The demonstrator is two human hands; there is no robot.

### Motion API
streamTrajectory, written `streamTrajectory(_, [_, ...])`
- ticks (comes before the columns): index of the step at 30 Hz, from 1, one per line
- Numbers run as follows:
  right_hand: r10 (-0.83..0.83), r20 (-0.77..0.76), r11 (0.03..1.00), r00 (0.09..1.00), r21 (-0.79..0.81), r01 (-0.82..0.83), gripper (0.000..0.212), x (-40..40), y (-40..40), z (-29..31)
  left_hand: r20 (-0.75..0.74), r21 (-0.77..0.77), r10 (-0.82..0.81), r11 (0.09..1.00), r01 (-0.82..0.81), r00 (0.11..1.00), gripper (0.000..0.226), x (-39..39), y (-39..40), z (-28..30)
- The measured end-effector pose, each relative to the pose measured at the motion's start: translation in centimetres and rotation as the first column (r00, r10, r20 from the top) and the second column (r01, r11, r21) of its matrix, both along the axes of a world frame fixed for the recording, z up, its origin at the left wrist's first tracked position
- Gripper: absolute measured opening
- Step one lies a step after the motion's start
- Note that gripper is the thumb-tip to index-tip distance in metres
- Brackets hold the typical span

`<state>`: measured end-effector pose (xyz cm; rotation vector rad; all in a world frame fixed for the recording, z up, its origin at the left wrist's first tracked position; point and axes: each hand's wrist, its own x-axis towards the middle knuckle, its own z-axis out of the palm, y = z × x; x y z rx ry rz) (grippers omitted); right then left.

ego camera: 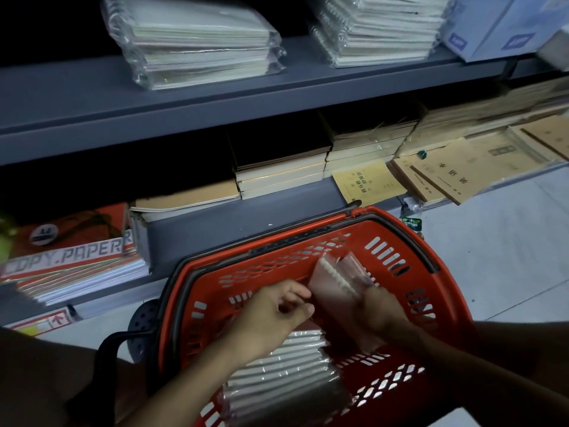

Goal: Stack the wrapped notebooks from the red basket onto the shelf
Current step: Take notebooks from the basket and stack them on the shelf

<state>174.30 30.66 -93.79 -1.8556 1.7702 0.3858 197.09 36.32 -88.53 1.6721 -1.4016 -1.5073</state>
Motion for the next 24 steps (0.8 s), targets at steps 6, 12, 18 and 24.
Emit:
streamTrajectory(6, [-0.086,0.396,0.996,0.914,0.058,0.069,0.009,-1.9,0.1,11.2,-0.043,-0.148,0.055,0.987,-0.061,0.998,0.02,0.3,0.1,2.3])
streamTrajectory(12, [-0.292,0.818,0.951,0.495,0.191,0.244,0.01,-2.7,2.6,18.8,-0.104,-0.283,0.183,0.937,-0.205,0.978,0.042,-0.2,1.3,5.8])
streamTrajectory(18, [-0.43,0.878,0.889,0.212,0.371,0.267,0.03,-2.5,2.6,21.8,-0.306,-0.248,0.381,0.853,-0.46,0.872,0.052,2.1,-0.3,11.3])
streamTrajectory(24, [-0.257,0.915,0.967,0.31,0.245,0.076,0.031,-2.1,0.7,22.4,-0.622,-0.102,0.329,0.866,-0.49,0.711,0.055,3.8,-1.0,12.2])
